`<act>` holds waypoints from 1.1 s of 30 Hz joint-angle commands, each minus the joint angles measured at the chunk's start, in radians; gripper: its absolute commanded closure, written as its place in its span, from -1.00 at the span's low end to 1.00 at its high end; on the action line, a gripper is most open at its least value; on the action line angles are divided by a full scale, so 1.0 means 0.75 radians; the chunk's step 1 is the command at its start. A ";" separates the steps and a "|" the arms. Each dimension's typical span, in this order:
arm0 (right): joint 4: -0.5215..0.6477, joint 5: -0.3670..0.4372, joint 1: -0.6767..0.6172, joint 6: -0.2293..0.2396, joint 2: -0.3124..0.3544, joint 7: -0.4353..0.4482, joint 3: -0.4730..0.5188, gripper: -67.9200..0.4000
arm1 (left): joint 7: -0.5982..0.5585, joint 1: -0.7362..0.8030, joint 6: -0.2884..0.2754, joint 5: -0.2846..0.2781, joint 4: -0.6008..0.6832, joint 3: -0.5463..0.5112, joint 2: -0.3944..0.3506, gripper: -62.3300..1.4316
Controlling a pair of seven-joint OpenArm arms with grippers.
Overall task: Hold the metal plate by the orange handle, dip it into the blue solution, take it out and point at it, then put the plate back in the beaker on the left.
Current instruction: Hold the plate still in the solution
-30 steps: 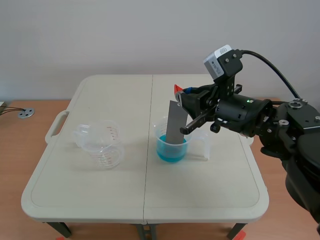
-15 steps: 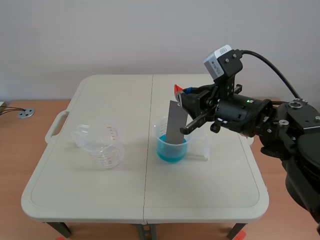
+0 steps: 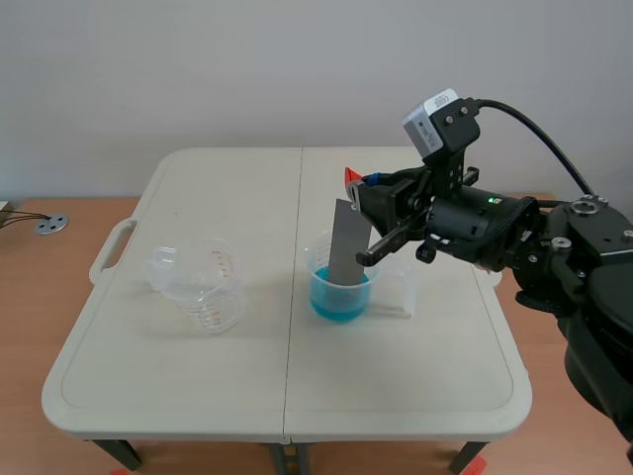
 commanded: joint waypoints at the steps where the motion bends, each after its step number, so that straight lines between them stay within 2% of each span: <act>1: 0.005 -0.005 0.013 0.016 -0.001 0.000 0.008 0.95 | -0.019 0.014 -0.003 0.001 0.024 -0.007 0.006 0.87; 33: 0.005 -0.004 0.017 0.016 0.000 0.020 0.008 0.95 | -0.019 0.014 -0.003 0.001 0.024 -0.007 0.006 0.87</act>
